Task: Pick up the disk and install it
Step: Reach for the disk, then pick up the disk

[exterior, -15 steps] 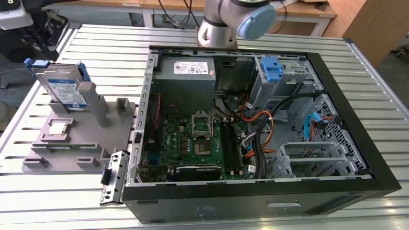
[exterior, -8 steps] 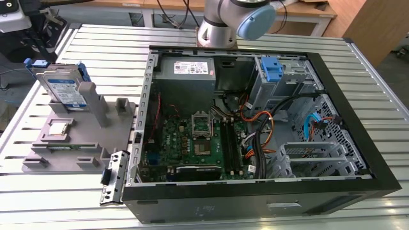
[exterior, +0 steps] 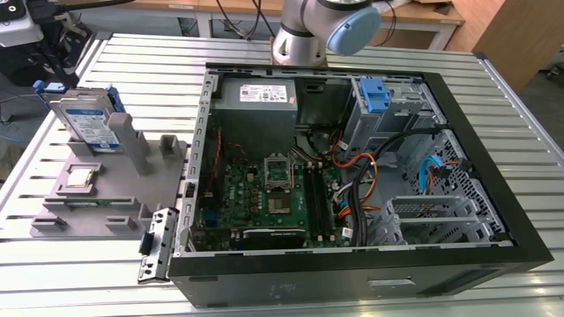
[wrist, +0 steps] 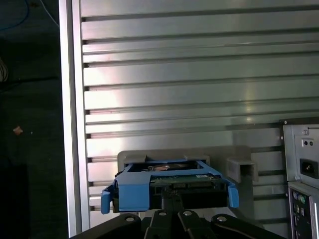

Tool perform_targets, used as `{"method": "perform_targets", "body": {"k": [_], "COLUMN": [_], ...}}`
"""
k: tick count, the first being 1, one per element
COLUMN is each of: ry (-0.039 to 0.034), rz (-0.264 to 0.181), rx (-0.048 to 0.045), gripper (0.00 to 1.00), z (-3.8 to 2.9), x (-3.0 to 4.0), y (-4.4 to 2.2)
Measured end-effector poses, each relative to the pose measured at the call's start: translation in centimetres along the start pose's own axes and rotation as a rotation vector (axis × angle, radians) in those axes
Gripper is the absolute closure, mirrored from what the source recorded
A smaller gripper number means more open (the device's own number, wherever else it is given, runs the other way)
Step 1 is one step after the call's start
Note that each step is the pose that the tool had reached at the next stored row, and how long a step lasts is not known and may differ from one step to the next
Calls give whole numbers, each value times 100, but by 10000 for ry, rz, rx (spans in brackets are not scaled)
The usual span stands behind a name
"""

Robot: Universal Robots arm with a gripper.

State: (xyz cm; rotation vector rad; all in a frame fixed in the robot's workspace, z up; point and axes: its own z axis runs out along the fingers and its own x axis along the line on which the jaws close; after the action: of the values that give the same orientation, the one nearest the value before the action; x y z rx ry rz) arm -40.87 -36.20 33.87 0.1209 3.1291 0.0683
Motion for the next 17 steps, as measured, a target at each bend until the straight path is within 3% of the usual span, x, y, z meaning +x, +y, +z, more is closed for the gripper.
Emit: {"method": "perform_targets", "body": {"k": [17], "ry": [-1], "rz": [0], "rx": [0], "gripper": [89], "z": [3], "x": [-16], "y": [-22]}}
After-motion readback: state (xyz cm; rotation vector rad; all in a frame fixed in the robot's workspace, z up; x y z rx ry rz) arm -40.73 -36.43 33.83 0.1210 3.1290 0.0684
